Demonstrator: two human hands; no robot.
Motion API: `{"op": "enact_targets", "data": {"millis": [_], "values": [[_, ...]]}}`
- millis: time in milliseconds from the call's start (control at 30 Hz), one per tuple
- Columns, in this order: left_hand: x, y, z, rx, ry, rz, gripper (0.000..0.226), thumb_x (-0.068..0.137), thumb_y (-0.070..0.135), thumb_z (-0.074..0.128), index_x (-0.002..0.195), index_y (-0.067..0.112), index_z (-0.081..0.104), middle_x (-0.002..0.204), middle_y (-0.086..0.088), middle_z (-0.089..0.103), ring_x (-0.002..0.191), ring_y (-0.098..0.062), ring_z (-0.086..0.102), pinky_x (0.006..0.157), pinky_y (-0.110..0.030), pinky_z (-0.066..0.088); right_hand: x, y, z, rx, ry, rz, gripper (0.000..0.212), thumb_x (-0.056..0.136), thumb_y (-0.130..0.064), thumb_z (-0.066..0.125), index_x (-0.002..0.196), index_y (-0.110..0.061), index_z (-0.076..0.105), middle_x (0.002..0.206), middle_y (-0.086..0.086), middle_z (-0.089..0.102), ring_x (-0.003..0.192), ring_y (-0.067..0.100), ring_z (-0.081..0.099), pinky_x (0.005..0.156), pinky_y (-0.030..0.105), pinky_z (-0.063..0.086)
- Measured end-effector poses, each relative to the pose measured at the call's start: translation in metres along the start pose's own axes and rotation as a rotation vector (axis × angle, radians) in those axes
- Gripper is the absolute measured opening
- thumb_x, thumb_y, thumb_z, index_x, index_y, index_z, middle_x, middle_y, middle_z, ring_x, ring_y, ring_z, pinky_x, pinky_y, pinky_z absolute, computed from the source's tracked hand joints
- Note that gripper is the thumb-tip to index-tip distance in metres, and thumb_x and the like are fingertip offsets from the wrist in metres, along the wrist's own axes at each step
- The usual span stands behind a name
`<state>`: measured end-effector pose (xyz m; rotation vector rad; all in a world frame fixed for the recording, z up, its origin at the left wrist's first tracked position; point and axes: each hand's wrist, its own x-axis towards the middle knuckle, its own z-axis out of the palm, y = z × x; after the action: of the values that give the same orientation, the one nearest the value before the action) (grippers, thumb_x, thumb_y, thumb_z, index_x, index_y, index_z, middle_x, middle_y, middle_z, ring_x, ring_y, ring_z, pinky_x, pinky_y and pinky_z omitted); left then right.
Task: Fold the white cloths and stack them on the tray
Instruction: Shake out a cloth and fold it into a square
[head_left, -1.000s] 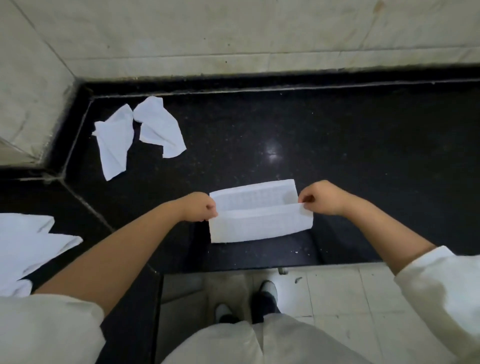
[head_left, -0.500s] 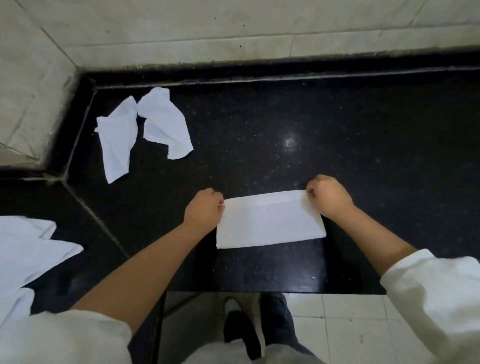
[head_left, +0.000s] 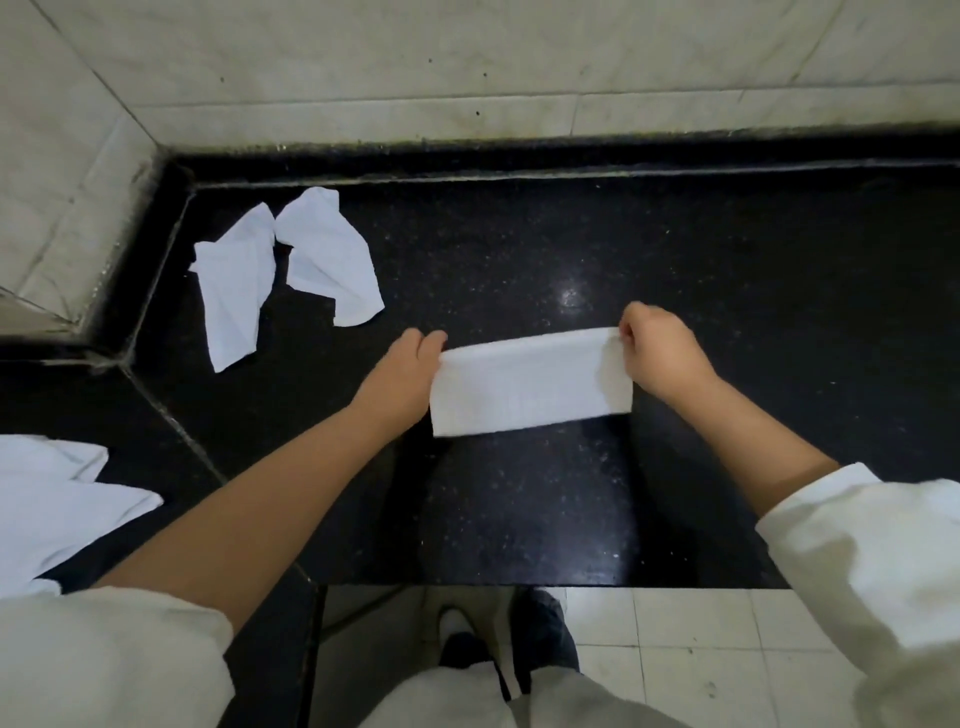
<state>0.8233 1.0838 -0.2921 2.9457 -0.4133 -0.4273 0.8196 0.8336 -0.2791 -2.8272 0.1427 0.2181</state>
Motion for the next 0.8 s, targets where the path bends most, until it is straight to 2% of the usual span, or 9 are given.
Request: {"op": "enact_targets", "data": {"millis": [67, 133, 200, 267, 333, 400, 467, 600, 800], "values": [[0.003, -0.002, -0.021, 0.012, 0.193, 0.061, 0.034, 0.090, 0.006, 0.050, 0.123, 0.000, 0.049, 0.106, -0.021, 0.049, 0.100, -0.036, 0.052, 0.074, -0.036, 0.042, 0.000, -0.002, -0.015, 0.002, 0.141, -0.033, 0.016, 0.088, 0.002, 0.046, 0.102, 0.006, 0.054, 0.106, 0.025, 0.059, 0.102, 0.038, 0.051, 0.081, 0.040, 0.043], [0.006, -0.005, -0.031, 0.124, 0.335, 0.211, 0.021, 0.071, -0.008, 0.068, 0.092, -0.007, 0.063, 0.081, -0.023, 0.056, 0.071, -0.037, 0.057, 0.052, -0.028, 0.035, -0.002, 0.000, -0.020, -0.013, 0.275, -0.102, 0.016, 0.089, 0.000, 0.047, 0.101, 0.006, 0.056, 0.097, 0.025, 0.062, 0.096, 0.040, 0.052, 0.076, 0.043, 0.043], [0.002, -0.012, -0.027, 0.243, 0.389, 0.297, 0.012, 0.062, -0.013, 0.067, 0.072, -0.006, 0.064, 0.065, -0.019, 0.056, 0.055, -0.031, 0.056, 0.042, -0.025, 0.036, -0.012, 0.004, -0.017, -0.035, 0.322, -0.202, 0.019, 0.081, 0.005, 0.050, 0.094, 0.006, 0.062, 0.083, 0.026, 0.066, 0.082, 0.043, 0.058, 0.065, 0.043, 0.047], [-0.005, -0.015, -0.005, 0.296, 0.355, 0.367, 0.008, 0.065, -0.002, 0.058, 0.066, 0.000, 0.066, 0.063, -0.015, 0.059, 0.054, -0.028, 0.058, 0.041, -0.025, 0.041, -0.026, 0.012, 0.000, -0.122, 0.289, -0.271, 0.024, 0.068, 0.006, 0.051, 0.081, 0.001, 0.069, 0.073, 0.020, 0.069, 0.075, 0.042, 0.062, 0.062, 0.041, 0.052], [-0.017, -0.012, 0.020, 0.386, 0.194, 0.416, 0.005, 0.065, 0.008, 0.072, 0.069, 0.006, 0.070, 0.072, -0.011, 0.065, 0.064, -0.028, 0.063, 0.048, -0.027, 0.046, -0.044, 0.017, 0.018, -0.230, 0.027, -0.193, 0.029, 0.076, 0.003, 0.050, 0.092, -0.007, 0.071, 0.100, 0.012, 0.070, 0.103, 0.037, 0.057, 0.085, 0.041, 0.046], [-0.030, -0.004, 0.039, 0.389, -0.054, 0.327, 0.026, 0.083, 0.030, 0.065, 0.098, 0.009, 0.067, 0.106, -0.009, 0.063, 0.100, -0.027, 0.059, 0.076, -0.034, 0.048, -0.062, 0.022, 0.036, -0.210, -0.234, -0.062, 0.031, 0.084, -0.007, 0.049, 0.109, -0.013, 0.067, 0.124, 0.004, 0.059, 0.124, 0.028, 0.042, 0.105, 0.039, 0.031], [-0.035, -0.001, 0.051, 0.304, -0.129, 0.219, 0.038, 0.097, 0.035, 0.039, 0.122, 0.011, 0.054, 0.128, -0.006, 0.051, 0.122, -0.023, 0.045, 0.095, -0.034, 0.038, -0.073, 0.025, 0.048, -0.099, -0.202, 0.047, 0.030, 0.087, -0.011, 0.049, 0.112, -0.010, 0.064, 0.126, 0.006, 0.057, 0.123, 0.029, 0.044, 0.107, 0.038, 0.031], [-0.028, 0.002, 0.051, 0.147, -0.016, 0.108, 0.042, 0.099, 0.026, 0.033, 0.136, 0.006, 0.041, 0.141, -0.009, 0.042, 0.132, -0.025, 0.036, 0.103, -0.034, 0.034, -0.071, 0.016, 0.052, 0.114, 0.029, 0.317, 0.033, 0.092, -0.019, 0.049, 0.118, -0.001, 0.056, 0.121, 0.019, 0.059, 0.115, 0.036, 0.049, 0.092, 0.041, 0.043], [-0.006, 0.002, 0.062, 0.163, -0.125, -0.038, 0.056, 0.101, 0.029, 0.026, 0.149, 0.007, 0.005, 0.159, -0.007, 0.002, 0.148, -0.021, -0.002, 0.119, -0.039, 0.012, -0.049, -0.001, 0.061, 0.091, -0.101, 0.509, 0.037, 0.092, -0.022, 0.048, 0.118, 0.003, 0.051, 0.128, 0.022, 0.050, 0.120, 0.037, 0.046, 0.097, 0.043, 0.041]]}}
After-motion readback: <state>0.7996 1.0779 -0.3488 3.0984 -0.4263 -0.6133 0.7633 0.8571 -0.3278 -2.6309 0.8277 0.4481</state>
